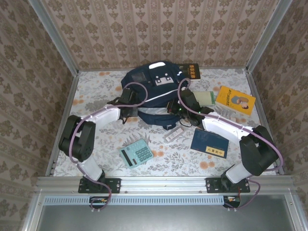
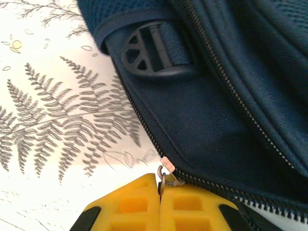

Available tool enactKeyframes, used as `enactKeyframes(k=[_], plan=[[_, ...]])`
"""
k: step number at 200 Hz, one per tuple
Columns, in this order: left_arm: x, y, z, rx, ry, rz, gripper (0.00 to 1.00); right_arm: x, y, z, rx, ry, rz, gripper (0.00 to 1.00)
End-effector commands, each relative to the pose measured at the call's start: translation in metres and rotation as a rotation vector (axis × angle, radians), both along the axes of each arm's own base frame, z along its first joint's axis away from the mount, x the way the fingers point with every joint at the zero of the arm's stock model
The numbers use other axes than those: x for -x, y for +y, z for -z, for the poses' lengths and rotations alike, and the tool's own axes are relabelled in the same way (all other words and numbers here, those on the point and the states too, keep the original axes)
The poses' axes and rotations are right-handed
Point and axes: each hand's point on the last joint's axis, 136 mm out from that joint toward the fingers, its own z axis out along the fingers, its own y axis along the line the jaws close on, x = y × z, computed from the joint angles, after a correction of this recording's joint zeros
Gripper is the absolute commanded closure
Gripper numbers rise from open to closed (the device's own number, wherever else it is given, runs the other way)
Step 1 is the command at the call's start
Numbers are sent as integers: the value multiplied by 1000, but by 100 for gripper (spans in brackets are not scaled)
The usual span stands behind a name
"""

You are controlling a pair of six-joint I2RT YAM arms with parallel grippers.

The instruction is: Pack the student bag

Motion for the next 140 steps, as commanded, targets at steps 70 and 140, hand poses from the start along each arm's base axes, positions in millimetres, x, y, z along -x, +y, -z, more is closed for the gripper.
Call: enactKeyframes(k=[70, 140], plan=[[-31, 82, 7, -205, 53, -271, 100, -15, -42, -37, -4, -108, 101, 96], [-2, 24, -16, -135, -44, -97, 100, 8, 34, -4, -5, -8, -117, 54]])
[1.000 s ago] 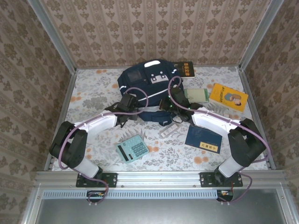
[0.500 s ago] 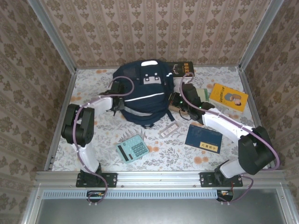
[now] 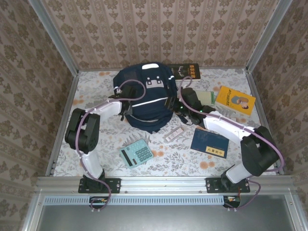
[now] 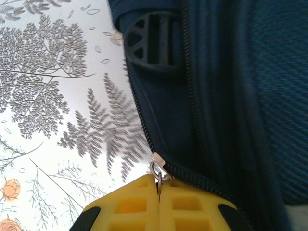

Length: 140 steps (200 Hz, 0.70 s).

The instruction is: Pack the student bag

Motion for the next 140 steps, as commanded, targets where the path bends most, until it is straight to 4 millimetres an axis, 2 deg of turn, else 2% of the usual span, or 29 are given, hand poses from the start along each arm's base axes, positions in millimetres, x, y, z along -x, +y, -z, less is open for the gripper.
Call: enactKeyframes(k=[1, 31, 75, 114, 140], plan=[[5, -21, -22, 72, -79, 63, 100, 10, 29, 1, -23, 23, -83, 54], [21, -36, -24, 109, -102, 122, 100, 27, 40, 26, -26, 105, -57, 51], [30, -45, -13, 180, -100, 133, 100, 40, 28, 68, -2, 195, 76, 52], [30, -45, -9, 180, -94, 116, 100, 41, 24, 81, 19, 221, 149, 52], [31, -43, -11, 179, -102, 111, 100, 37, 31, 90, 0, 249, 171, 53]])
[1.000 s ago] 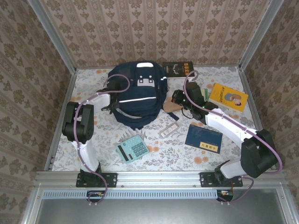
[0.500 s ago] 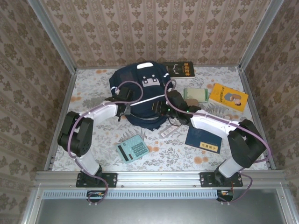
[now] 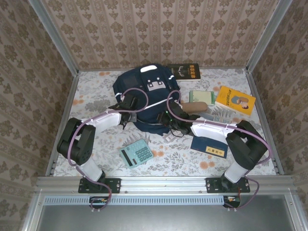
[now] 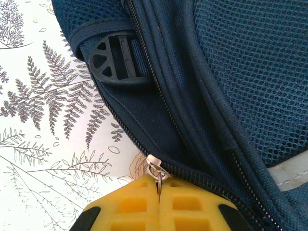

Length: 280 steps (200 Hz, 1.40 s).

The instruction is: Pack the student bag

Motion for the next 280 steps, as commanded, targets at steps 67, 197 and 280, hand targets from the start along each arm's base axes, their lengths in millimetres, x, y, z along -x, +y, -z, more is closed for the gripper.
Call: enactKeyframes(k=[67, 197, 280], plan=[[-4, -7, -10, 55, -48, -14, 100, -13, 18, 37, -66, 83, 142, 52], [-3, -13, -11, 67, -56, -1, 100, -57, 44, 33, -198, 42, 168, 100], [-8, 24, -10, -13, -54, -105, 100, -54, -13, -71, 37, -198, 167, 100]])
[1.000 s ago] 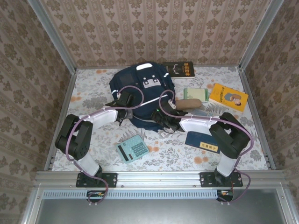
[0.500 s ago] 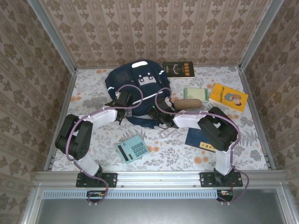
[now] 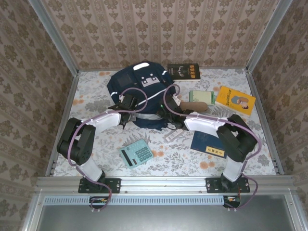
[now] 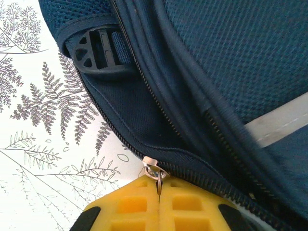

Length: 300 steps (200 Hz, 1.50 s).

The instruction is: Pack the student bag

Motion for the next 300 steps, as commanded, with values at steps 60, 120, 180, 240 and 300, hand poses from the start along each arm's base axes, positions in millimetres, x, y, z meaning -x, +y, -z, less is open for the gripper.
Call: enactKeyframes(k=[60, 120, 180, 240, 300], plan=[[-8, 28, -3, -53, -6, -85, 100, 1, -39, -75, 142, -149, 7, 100], [-22, 76, 4, -101, 18, -231, 100, 1, -58, -93, 209, -169, -1, 100], [-29, 78, 13, -46, 59, -245, 100, 2, -70, -90, 183, -165, -51, 100], [-6, 69, -34, -70, -25, -207, 44, 25, -65, -78, 189, -168, -179, 47], [14, 0, -117, -8, -194, 44, 32, 58, -92, -63, 249, -214, -205, 35]])
